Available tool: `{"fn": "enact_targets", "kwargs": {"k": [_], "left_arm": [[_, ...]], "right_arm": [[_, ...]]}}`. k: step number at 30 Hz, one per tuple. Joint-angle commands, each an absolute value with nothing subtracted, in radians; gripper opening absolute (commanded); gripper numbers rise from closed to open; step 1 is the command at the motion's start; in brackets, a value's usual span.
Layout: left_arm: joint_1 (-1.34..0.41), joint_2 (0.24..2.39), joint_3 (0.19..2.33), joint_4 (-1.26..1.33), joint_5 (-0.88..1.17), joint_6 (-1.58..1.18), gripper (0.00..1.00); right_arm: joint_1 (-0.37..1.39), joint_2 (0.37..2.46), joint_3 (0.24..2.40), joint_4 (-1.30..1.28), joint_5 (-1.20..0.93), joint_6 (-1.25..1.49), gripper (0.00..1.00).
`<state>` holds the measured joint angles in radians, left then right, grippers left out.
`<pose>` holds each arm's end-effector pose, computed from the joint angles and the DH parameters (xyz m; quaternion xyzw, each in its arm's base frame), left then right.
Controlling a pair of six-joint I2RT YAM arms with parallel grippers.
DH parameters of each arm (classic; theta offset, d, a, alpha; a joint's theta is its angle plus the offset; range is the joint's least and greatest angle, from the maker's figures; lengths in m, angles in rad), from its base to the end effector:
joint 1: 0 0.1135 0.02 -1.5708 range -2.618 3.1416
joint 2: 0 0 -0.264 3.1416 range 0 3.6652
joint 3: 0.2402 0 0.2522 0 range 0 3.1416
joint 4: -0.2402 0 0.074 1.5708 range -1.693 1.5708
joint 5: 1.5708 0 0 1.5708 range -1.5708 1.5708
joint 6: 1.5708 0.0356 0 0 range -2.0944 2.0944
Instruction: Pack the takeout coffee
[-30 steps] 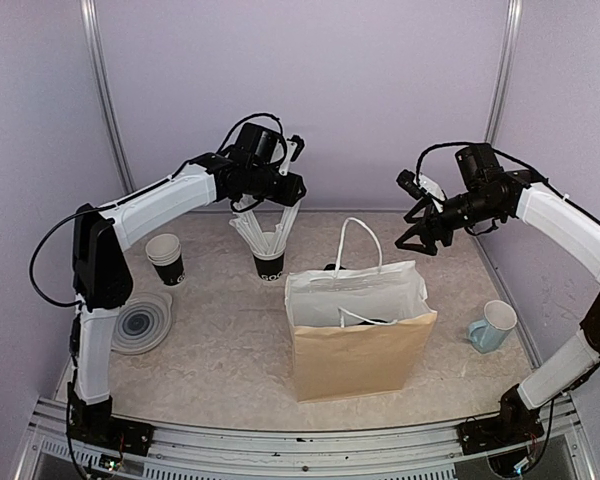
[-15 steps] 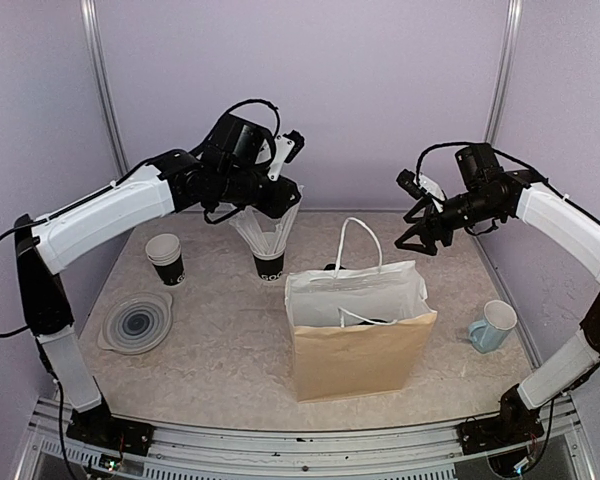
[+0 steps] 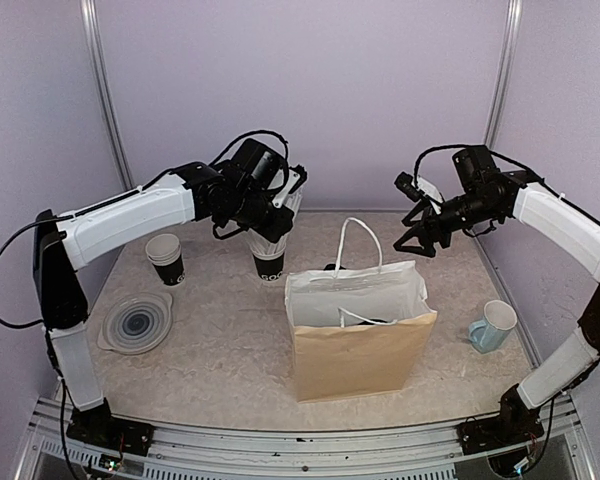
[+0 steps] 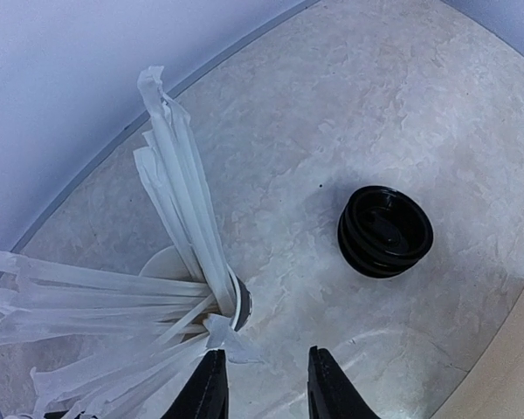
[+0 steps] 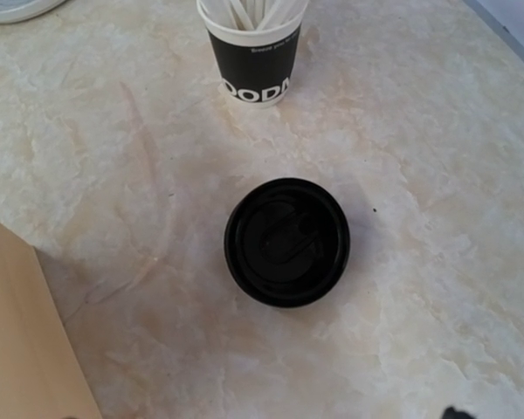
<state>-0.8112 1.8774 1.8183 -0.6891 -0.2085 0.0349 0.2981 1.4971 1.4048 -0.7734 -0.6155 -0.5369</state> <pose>0.2997 -0.3049 0.3366 0.3363 0.8483 -0.0622 0.4042 0.2968 0.1127 0.3355 -0.4583 0.7752 0.2431 0.3606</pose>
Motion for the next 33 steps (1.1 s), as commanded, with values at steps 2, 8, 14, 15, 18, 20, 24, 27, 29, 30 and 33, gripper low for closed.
{"fn": "enact_targets", "kwargs": {"k": [2,8,14,15,18,20,24,27,29,30,33], "left_arm": [[-0.809,1.896,1.855,-0.709,-0.235,0.029,0.31],[-0.803,1.906,1.855,-0.715,-0.239,0.028,0.26],[-0.798,1.92,1.861,-0.706,-0.235,0.029,0.22],[-0.797,1.922,1.861,-0.704,-0.234,0.029,0.2],[-0.791,1.925,1.86,-0.695,-0.225,0.023,0.15],[-0.789,1.925,1.861,-0.69,-0.222,0.022,0.11],[-0.787,1.918,1.866,-0.688,-0.221,0.018,0.01],[-0.789,1.913,1.881,-0.699,-0.224,0.017,0.0],[-0.791,1.905,1.89,-0.705,-0.228,0.017,0.0],[-0.791,1.895,1.89,-0.705,-0.228,0.016,0.0],[-0.787,1.864,1.878,-0.69,-0.227,0.014,0.0]], "right_arm": [[0.291,1.479,1.384,-0.784,-0.627,-0.532,0.88],[0.291,1.48,1.382,-0.78,-0.626,-0.534,0.88],[0.291,1.48,1.382,-0.781,-0.627,-0.534,0.88],[0.291,1.479,1.38,-0.78,-0.627,-0.534,0.88],[0.291,1.474,1.373,-0.779,-0.625,-0.534,0.88],[0.291,1.471,1.371,-0.778,-0.622,-0.534,0.88],[0.291,1.467,1.369,-0.776,-0.62,-0.534,0.88],[0.291,1.469,1.367,-0.775,-0.621,-0.534,0.88],[0.291,1.47,1.37,-0.775,-0.622,-0.533,0.88],[0.291,1.471,1.37,-0.777,-0.623,-0.532,0.88],[0.291,1.475,1.374,-0.776,-0.624,-0.533,0.88]]}}
